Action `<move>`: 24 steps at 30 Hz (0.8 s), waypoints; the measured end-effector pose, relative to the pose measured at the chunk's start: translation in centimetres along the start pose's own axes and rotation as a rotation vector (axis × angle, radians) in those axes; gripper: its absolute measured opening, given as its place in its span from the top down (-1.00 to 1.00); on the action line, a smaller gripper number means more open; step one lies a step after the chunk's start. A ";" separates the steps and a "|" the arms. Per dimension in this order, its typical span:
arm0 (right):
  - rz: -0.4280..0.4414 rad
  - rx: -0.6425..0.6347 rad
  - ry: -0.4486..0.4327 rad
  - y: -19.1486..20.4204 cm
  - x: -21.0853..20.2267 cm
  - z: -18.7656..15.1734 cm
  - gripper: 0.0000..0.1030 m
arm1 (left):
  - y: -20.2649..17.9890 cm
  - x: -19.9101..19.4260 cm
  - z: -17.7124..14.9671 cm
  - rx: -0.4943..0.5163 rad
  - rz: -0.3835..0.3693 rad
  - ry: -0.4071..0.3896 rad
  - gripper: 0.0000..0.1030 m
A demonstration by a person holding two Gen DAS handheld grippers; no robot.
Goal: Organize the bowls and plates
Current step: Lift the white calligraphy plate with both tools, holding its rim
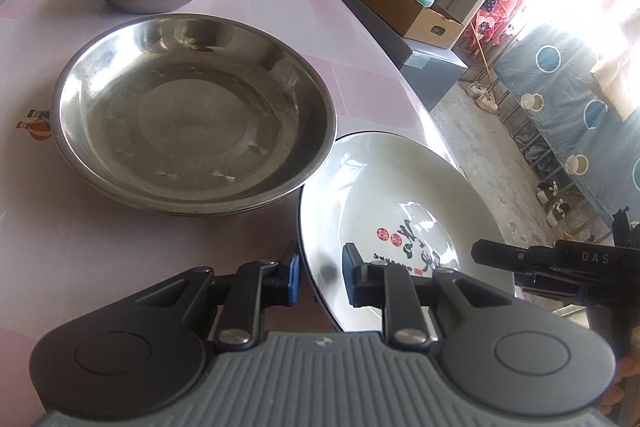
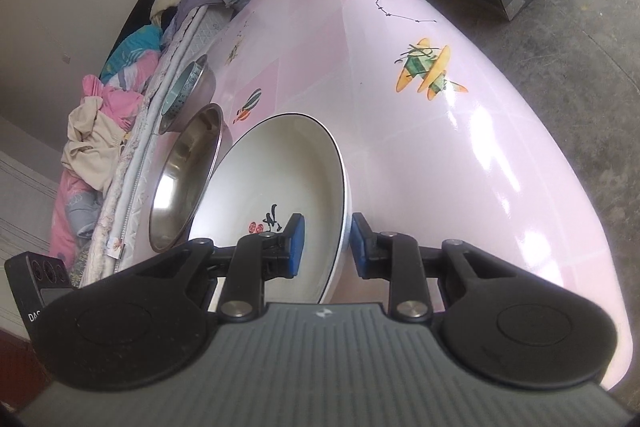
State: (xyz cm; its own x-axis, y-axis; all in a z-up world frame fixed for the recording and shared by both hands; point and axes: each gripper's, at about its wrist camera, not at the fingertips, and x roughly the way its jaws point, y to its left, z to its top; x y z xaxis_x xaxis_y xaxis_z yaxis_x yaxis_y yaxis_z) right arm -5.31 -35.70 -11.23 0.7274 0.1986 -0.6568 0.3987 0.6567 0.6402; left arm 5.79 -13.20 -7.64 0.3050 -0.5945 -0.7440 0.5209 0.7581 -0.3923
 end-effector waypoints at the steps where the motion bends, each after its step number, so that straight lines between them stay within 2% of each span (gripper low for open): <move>1: 0.000 -0.003 0.001 0.0 -0.1 -0.1 0.52 | -0.1 -0.1 -0.1 0.002 0.002 0.002 0.59; 10: -0.012 -0.045 0.018 0.4 -0.9 -1.2 0.52 | 0.1 -1.7 -1.4 0.018 -0.034 0.022 0.58; 17: -0.034 -0.046 0.000 0.7 -0.9 -1.3 0.52 | 0.2 -0.4 -0.1 0.040 0.006 0.018 0.58; 24: -0.051 -0.041 -0.027 0.9 -0.7 -1.5 0.52 | -0.2 0.3 0.4 0.044 0.012 0.015 0.58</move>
State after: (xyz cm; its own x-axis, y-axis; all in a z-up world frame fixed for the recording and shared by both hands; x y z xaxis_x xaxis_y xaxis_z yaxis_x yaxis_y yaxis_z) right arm -6.28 -34.17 -10.79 0.7217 0.1453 -0.6768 0.4126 0.6947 0.5891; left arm 6.12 -13.63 -7.56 0.2996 -0.5811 -0.7567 0.5522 0.7523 -0.3592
